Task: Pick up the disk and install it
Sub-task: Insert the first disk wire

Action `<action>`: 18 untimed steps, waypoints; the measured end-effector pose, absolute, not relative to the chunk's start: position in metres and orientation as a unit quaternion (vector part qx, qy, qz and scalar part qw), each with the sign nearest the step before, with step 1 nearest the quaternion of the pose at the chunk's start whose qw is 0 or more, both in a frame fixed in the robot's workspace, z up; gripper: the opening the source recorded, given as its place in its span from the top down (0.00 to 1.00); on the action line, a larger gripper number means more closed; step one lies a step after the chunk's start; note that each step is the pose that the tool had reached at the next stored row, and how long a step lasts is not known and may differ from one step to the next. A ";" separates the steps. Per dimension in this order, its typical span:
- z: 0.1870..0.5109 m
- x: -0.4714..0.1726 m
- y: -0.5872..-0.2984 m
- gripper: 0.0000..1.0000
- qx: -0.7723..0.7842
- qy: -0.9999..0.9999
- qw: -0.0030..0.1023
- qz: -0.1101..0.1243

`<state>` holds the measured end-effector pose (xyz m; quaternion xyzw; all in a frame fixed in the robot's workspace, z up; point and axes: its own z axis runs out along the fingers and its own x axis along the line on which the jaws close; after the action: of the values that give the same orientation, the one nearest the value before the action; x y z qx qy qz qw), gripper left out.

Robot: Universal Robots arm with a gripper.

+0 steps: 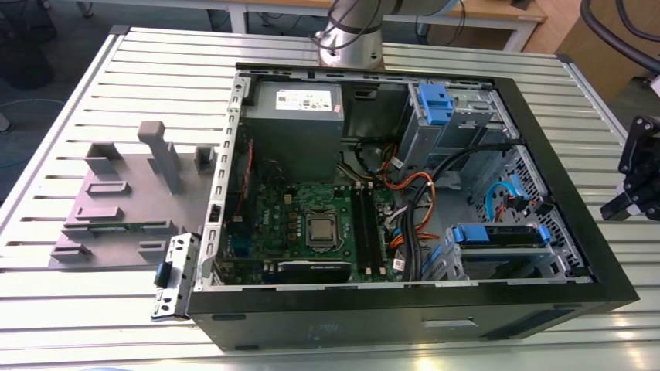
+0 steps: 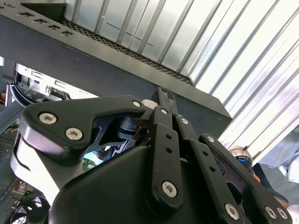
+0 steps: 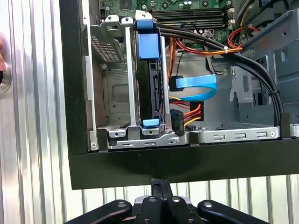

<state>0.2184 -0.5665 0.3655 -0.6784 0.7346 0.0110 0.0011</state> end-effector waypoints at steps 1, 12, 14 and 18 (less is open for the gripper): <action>0.365 0.219 -0.566 0.89 -0.678 0.735 0.001 0.011; 0.365 0.226 -0.566 0.89 -0.678 0.735 0.001 0.011; 0.365 0.227 -0.566 0.89 -0.678 0.735 0.001 0.011; 0.365 0.229 -0.566 0.89 -0.678 0.735 0.001 0.011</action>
<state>0.2293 -0.5665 0.3654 -0.6784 0.7346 0.0108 0.0009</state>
